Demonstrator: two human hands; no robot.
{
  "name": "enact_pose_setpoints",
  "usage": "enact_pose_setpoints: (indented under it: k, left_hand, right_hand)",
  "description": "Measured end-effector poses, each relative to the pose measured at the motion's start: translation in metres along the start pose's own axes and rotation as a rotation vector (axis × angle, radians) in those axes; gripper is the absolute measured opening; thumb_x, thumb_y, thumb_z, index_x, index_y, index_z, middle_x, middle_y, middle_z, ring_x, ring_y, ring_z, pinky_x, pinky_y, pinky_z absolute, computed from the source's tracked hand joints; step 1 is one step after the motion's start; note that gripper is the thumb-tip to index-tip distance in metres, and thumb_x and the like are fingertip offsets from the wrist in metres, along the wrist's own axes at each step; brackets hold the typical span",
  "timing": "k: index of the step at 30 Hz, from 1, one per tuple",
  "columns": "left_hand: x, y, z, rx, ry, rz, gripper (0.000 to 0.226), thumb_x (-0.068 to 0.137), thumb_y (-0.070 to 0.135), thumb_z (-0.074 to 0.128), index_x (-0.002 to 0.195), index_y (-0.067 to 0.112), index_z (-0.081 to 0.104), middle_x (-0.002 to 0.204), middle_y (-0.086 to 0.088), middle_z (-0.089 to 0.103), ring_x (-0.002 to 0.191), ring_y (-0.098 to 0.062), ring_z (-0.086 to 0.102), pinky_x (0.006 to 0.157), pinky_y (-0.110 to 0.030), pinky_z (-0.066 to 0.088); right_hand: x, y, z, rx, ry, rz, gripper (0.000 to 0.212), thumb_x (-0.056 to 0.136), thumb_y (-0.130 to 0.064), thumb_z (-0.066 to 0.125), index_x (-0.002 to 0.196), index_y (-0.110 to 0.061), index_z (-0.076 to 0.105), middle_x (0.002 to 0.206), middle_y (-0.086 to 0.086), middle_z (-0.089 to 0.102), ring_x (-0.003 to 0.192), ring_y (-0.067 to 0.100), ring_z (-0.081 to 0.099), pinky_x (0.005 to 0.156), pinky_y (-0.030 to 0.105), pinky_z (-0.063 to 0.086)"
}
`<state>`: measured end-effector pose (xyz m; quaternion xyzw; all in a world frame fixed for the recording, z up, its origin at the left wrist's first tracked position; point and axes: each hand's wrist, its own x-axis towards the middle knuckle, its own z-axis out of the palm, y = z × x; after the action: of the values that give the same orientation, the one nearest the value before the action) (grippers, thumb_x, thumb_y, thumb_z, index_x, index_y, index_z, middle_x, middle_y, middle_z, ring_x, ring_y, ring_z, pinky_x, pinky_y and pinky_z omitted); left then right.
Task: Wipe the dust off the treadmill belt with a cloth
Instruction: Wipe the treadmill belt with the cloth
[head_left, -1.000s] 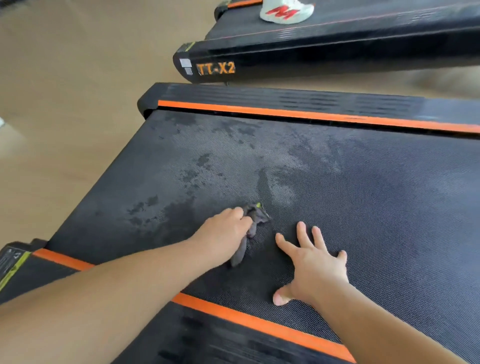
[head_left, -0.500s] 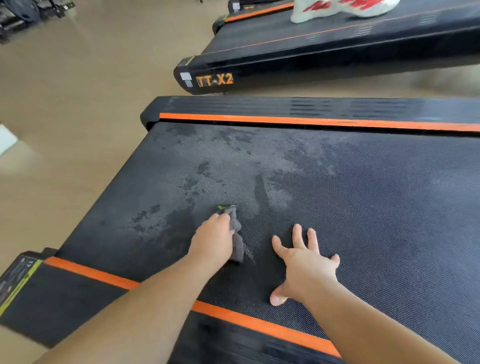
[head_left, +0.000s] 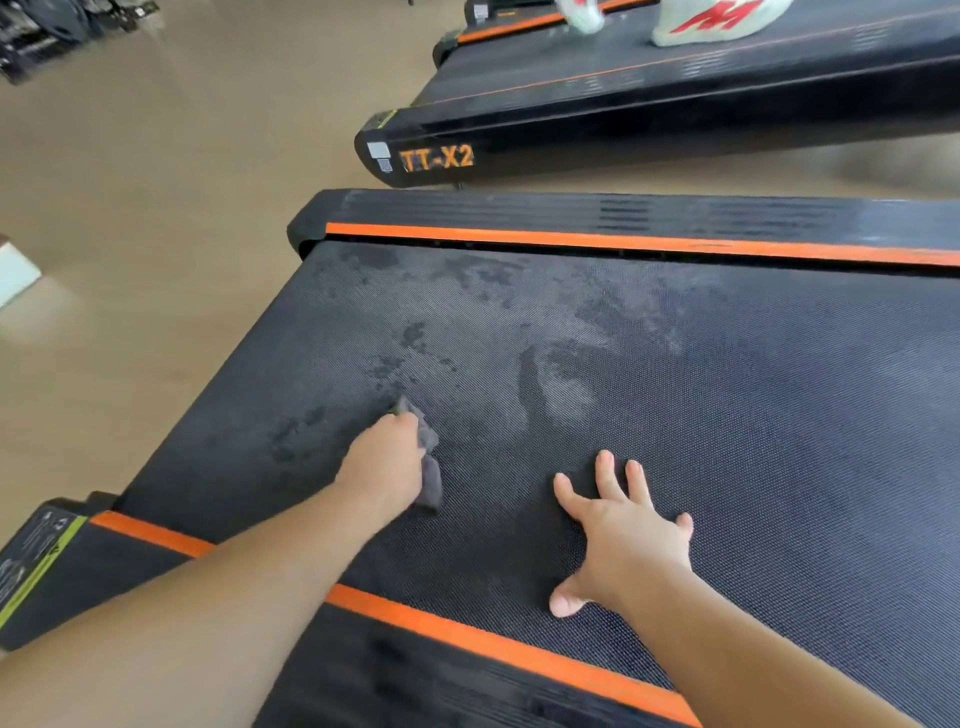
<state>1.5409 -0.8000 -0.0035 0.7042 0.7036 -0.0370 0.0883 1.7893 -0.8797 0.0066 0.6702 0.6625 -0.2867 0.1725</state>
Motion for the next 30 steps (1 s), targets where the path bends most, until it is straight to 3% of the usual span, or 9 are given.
enact_pose_setpoints:
  k: [3, 7, 9, 13, 15, 19, 22, 25, 30]
  left_hand:
    - [-0.032, 0.037, 0.020, -0.097, 0.013, 0.194, 0.020, 0.093, 0.028, 0.054, 0.110, 0.018, 0.049, 0.105, -0.006, 0.057, 0.096, -0.031, 0.063, 0.082, -0.044, 0.052]
    - [-0.049, 0.076, 0.013, -0.036, -0.244, 0.627, 0.012, 0.096, 0.029, 0.053, 0.100, 0.018, 0.050, 0.110, -0.006, 0.056, 0.103, -0.031, 0.058, 0.080, -0.043, 0.048]
    - [-0.023, 0.060, 0.006, 0.034, -0.193, 0.580, 0.012, 0.097, 0.029, 0.053, 0.099, 0.018, 0.049, 0.110, -0.006, 0.054, 0.103, -0.031, 0.057, 0.079, -0.042, 0.046]
    - [0.003, 0.031, 0.009, 0.016, 0.002, 0.177, 0.012, 0.098, 0.024, 0.051, 0.106, 0.015, 0.050, 0.109, -0.007, 0.055, 0.101, -0.031, 0.062, 0.083, -0.042, 0.049]
    - [-0.018, 0.055, 0.015, -0.034, -0.022, 0.267, 0.020, 0.097, 0.028, 0.053, 0.113, 0.016, 0.048, 0.111, -0.007, 0.056, 0.100, -0.032, 0.062, 0.083, -0.042, 0.048]
    - [-0.041, 0.084, 0.008, 0.036, -0.263, 0.702, 0.017, 0.096, 0.027, 0.053, 0.110, 0.017, 0.051, 0.113, -0.009, 0.055, 0.106, -0.035, 0.059, 0.082, -0.046, 0.049]
    - [0.002, 0.053, -0.001, 0.114, -0.135, 0.563, 0.013, 0.096, 0.027, 0.054, 0.102, 0.016, 0.057, 0.105, -0.007, 0.048, 0.103, -0.034, 0.056, 0.079, -0.045, 0.050]
    - [0.023, 0.035, 0.006, 0.142, 0.033, 0.352, 0.020, 0.097, 0.033, 0.056, 0.106, 0.016, 0.063, 0.116, -0.003, 0.042, 0.111, -0.027, 0.045, 0.081, -0.040, 0.043]
    - [0.007, 0.068, 0.018, -0.107, -0.074, 0.698, 0.010, 0.095, 0.020, 0.056, 0.091, 0.016, 0.064, 0.108, 0.002, 0.055, 0.101, -0.021, 0.050, 0.082, -0.031, 0.042]
  right_hand:
    - [0.000, -0.001, 0.000, 0.009, -0.004, 0.009, 0.140, 0.057, -0.059, 0.091, 0.158, -0.054, -0.005, 0.168, -0.003, -0.029, 0.156, 0.029, -0.026, 0.113, 0.079, 0.017]
    - [0.000, 0.000, 0.002, 0.015, 0.016, 0.007, 0.133, 0.056, -0.060, 0.091, 0.158, -0.053, 0.007, 0.168, -0.005, -0.029, 0.156, 0.027, -0.024, 0.114, 0.077, 0.018]
    - [-0.001, 0.000, 0.001, 0.013, 0.018, -0.001, 0.135, 0.056, -0.060, 0.091, 0.158, -0.054, 0.002, 0.168, -0.005, -0.029, 0.156, 0.028, -0.024, 0.114, 0.077, 0.018]
    - [0.000, -0.001, 0.002, 0.015, 0.022, 0.001, 0.139, 0.057, -0.061, 0.090, 0.157, -0.055, -0.006, 0.168, -0.005, -0.029, 0.156, 0.028, -0.024, 0.115, 0.077, 0.017]
    - [-0.001, 0.000, 0.000, 0.005, 0.022, -0.001, 0.139, 0.057, -0.062, 0.090, 0.157, -0.055, -0.005, 0.168, -0.005, -0.029, 0.156, 0.027, -0.024, 0.115, 0.076, 0.017]
    - [-0.002, 0.001, 0.003, 0.000, 0.041, -0.011, 0.138, 0.053, -0.066, 0.089, 0.157, -0.054, -0.001, 0.168, -0.006, -0.028, 0.157, 0.026, -0.022, 0.114, 0.075, 0.020]
    - [-0.002, 0.000, -0.006, -0.037, -0.033, -0.018, 0.140, 0.054, -0.072, 0.087, 0.157, -0.054, -0.006, 0.168, -0.006, -0.027, 0.157, 0.027, -0.022, 0.116, 0.073, 0.024]
    - [0.004, 0.002, -0.033, -0.059, -0.056, -0.012, 0.130, 0.060, -0.078, 0.081, 0.160, -0.051, 0.002, 0.172, -0.008, -0.013, 0.159, 0.027, -0.014, 0.116, 0.068, 0.031]
    - [0.027, 0.028, -0.061, -0.152, 0.062, 0.045, 0.135, 0.060, -0.077, 0.083, 0.156, -0.056, -0.010, 0.168, -0.002, -0.029, 0.156, 0.038, -0.019, 0.112, 0.075, 0.029]
